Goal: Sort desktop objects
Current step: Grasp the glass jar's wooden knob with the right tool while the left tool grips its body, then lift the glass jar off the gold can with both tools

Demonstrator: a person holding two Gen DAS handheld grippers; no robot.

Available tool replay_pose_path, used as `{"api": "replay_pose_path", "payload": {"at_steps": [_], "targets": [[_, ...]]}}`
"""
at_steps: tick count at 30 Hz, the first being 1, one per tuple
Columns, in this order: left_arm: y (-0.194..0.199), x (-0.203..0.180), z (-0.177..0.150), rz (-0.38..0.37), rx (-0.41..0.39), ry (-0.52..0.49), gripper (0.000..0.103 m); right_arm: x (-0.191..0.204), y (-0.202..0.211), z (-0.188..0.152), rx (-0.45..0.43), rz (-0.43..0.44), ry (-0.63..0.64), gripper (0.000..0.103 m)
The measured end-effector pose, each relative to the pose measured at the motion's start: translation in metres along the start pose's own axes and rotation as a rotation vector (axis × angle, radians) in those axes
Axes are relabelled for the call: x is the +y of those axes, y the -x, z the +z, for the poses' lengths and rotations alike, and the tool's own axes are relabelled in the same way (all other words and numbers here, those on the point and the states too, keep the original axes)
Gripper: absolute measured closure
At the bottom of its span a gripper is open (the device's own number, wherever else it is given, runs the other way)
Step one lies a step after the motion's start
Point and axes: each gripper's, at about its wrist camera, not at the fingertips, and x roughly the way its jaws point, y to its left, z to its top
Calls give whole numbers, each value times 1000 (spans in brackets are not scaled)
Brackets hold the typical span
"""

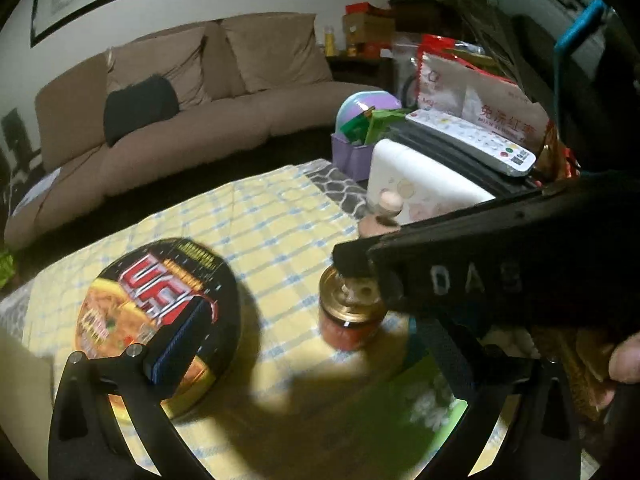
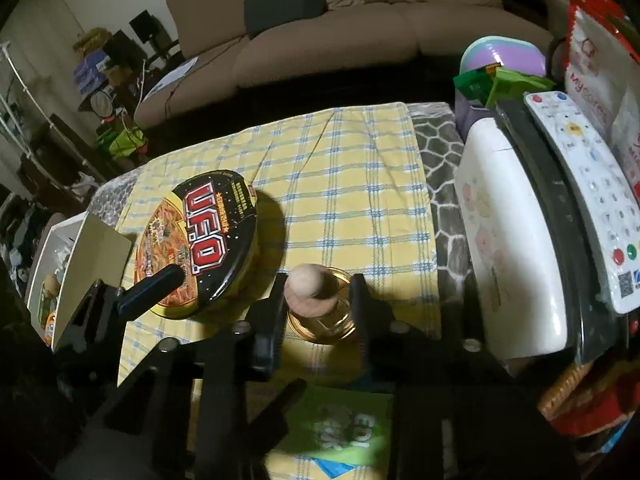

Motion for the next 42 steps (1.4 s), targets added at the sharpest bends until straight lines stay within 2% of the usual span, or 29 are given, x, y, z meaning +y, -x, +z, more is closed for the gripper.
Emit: {"api": "replay_pose_path", "payload": {"at_steps": [6,12,14,15,17,18,19,24,28,35,42], "targets": [[-10,4,3,-54,-28,30,0,2,3,3,4,16,19,80],[-11,7,4,-144,-39,18,1,6,6,0,28,83,25,81],[-13,8,3,-185,-22,33,8,6,7,-1,27,103,12,81],[-13,8,2,-201,-14,35,16,7,8,-1,27,111,7,81],[-14,9,0,-242,9,43,37,8,10,-1,24,120,3,81],[-14,9,-2,-247,22,48,60,9,12,-1,25,124,3,81],[-12,10,-3,-245,26,56,68,11,14,-2,23,127,4,81],[16,15,-5,-241,10,78,68,25,31,-5,19,153,15,81],[59,20,-10,-210,-2,59,68,46,52,-11,28,204,19,81],[152,46,-31,-202,-14,123,68,121,105,-38,47,245,125,81],[241,49,-67,-214,-17,162,68,191,158,-87,82,241,222,81]]}}
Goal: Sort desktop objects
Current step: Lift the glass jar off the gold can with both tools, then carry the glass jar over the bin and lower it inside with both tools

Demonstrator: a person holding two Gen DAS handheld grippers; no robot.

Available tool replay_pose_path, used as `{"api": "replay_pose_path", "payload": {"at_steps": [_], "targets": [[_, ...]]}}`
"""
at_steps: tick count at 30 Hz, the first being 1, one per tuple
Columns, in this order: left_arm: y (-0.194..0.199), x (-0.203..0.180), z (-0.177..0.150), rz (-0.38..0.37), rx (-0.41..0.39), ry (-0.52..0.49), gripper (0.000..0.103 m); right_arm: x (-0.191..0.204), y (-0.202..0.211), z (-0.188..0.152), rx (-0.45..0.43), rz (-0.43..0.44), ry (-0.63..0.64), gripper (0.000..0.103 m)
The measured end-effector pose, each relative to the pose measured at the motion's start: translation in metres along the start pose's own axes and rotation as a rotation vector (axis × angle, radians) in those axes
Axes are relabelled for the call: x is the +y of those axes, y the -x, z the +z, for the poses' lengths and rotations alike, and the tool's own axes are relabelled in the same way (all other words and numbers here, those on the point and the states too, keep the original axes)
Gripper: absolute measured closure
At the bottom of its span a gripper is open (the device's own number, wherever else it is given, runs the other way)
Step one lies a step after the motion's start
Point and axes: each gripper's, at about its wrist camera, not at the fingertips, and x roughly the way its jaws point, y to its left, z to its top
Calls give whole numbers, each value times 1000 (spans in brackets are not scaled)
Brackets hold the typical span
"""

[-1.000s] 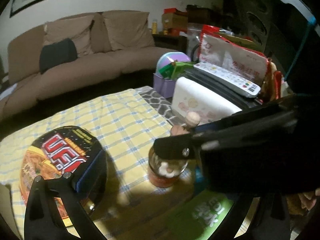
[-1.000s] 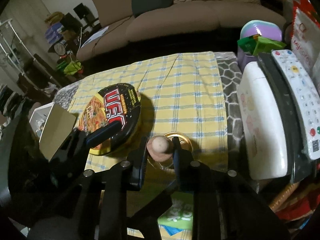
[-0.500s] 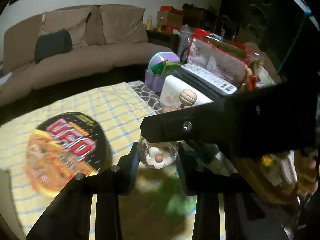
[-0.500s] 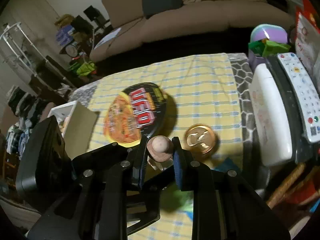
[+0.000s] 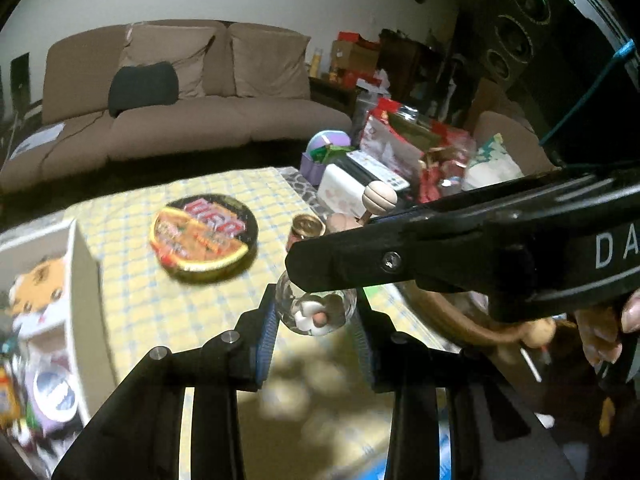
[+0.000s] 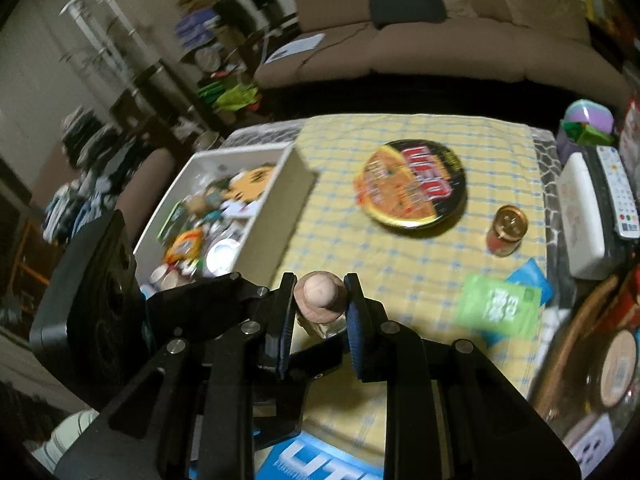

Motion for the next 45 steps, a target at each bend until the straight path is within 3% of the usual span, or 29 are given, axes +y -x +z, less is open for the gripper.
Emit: {"api": "replay_pose_path", "payload": {"at_steps": [6,13,20,24,32,38,45], "targets": [[59,-3,-35,-10,-2,54,68,61,13,-35,40,-2,47,81],[134,43,-72,29,-67,147,68,153,-9,-42,75,20,145,81],[173,122,-102,116,-89,210,68,240,-87,-24,134,30,229,81],[181,178,-116,160,-59,240,68,271,-141,-7,165,42,234,81],[197,281,-165,224,7,421,68,299,-243,17,234,30,216,81],[207,305,-181,254,-15,465,66,299,-293,8,300,-19,237,81],[210,311,-190,263,-29,481,64,301,-310,-6,311,-28,253,81]]}}
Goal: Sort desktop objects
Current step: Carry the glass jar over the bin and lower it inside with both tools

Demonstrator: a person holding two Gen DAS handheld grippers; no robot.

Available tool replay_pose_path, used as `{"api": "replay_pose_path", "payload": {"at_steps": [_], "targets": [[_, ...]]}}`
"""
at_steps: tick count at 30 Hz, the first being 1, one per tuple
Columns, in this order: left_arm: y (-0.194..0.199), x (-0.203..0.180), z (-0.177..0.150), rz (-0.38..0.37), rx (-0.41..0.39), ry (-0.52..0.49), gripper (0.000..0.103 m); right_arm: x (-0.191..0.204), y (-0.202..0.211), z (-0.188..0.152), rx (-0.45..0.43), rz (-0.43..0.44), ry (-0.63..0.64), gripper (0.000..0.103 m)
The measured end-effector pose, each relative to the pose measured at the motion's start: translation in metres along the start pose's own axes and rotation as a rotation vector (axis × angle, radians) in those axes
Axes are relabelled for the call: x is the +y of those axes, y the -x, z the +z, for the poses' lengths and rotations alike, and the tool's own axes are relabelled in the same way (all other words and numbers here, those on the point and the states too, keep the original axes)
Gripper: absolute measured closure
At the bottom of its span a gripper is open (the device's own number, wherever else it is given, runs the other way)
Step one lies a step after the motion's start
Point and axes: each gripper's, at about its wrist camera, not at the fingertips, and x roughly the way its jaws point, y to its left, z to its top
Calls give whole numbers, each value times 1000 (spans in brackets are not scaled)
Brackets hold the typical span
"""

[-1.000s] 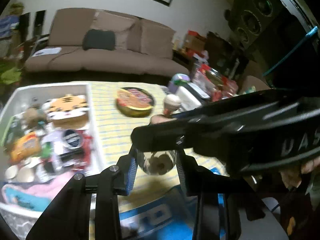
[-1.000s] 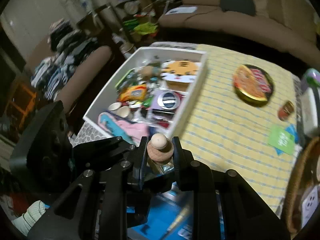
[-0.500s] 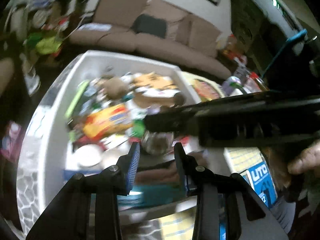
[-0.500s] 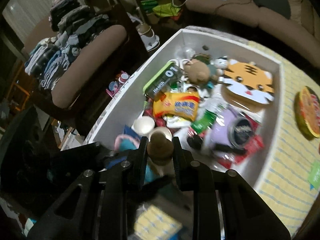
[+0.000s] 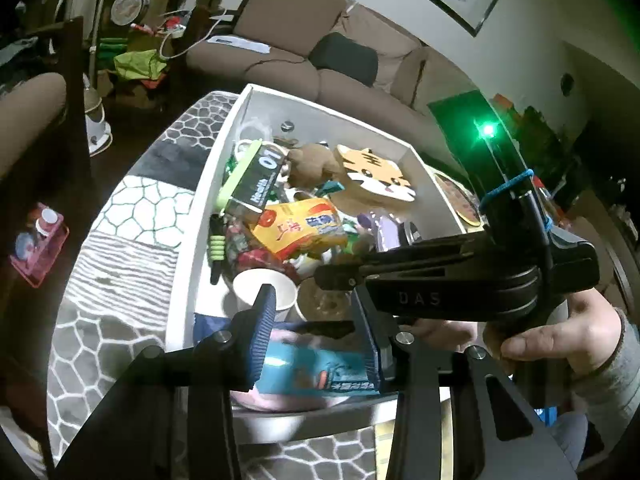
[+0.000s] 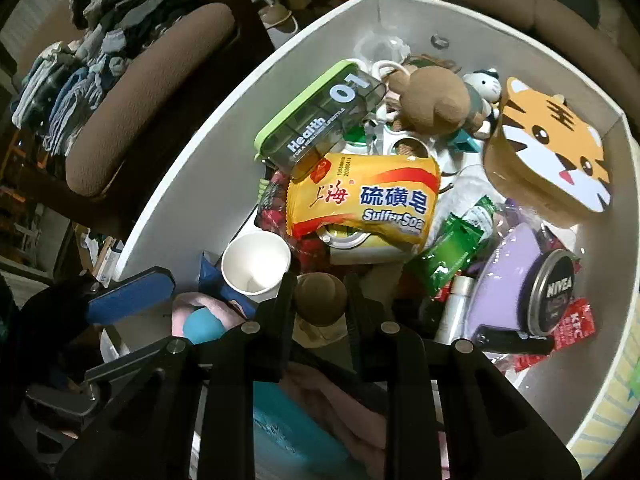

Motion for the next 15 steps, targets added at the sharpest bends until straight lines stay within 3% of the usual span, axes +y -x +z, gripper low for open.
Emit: {"api": "replay_pose_path", "payload": {"at_steps": [7,15], "targets": [[0,10,-5,16,15,18,64,7,-14,0,19,-38,16,81],[1,10,-7,6,14,21,60,-4,4,-3,-20,2,-37,76]]}}
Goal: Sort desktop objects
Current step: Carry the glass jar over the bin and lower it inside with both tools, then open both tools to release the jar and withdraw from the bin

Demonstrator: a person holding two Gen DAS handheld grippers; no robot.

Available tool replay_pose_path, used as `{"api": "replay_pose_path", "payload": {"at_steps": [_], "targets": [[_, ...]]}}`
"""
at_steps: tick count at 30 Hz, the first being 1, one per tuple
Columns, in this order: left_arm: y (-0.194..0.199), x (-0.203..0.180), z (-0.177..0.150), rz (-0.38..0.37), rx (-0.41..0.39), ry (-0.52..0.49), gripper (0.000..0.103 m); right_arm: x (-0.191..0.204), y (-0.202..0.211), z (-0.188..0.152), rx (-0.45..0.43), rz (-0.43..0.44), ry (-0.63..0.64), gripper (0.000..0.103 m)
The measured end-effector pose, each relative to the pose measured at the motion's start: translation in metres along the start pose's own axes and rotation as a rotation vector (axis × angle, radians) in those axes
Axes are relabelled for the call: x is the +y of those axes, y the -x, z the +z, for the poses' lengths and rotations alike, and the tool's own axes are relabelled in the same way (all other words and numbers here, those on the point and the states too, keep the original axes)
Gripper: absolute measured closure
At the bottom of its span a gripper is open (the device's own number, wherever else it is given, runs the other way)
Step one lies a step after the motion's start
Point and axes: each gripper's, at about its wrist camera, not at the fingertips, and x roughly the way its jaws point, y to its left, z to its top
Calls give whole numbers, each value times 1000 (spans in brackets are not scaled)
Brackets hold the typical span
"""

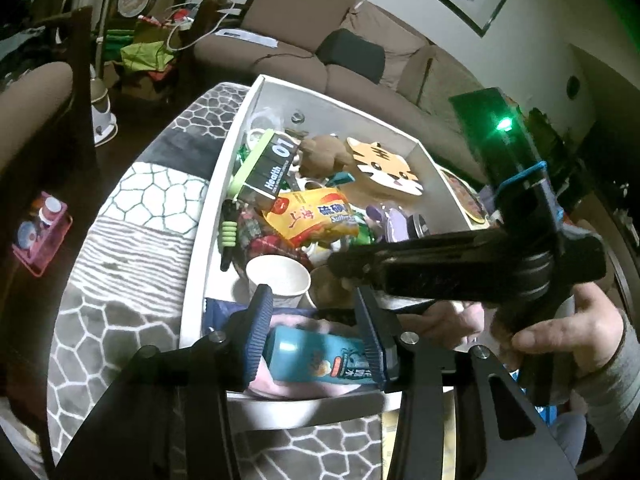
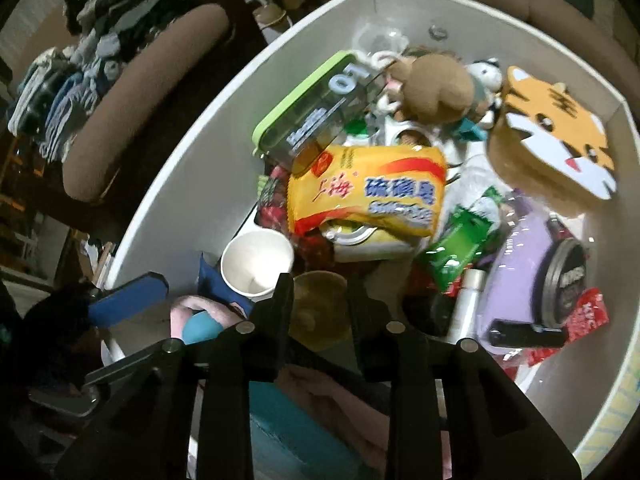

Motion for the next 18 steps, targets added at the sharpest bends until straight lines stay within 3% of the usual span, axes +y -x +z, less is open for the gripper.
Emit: {"api": "replay_pose_path", "payload": {"at_steps": [5,11,12,13,14,18], "targets": [[2,-5,-1,3,-2,-5,53,-5,26,-2,-38,22,-15,76],[5,-29,-9,60,-2,-77,17,0,45,-16,-42,52,-5,71],[5,-36,-12,85,-5,-106,14,-1,47,-19,-37,56,-11,55],[7,-42,-13,101,-7,-129,12,-4,49,-23,-24,55,-29,26],[6,-48,-16,113,-8,-152,9,-5,51,-28,-21,53,-44,18],[8,-61,-24,111,15,-152,6,-18,68,-44,-27,44,-52,17]]}}
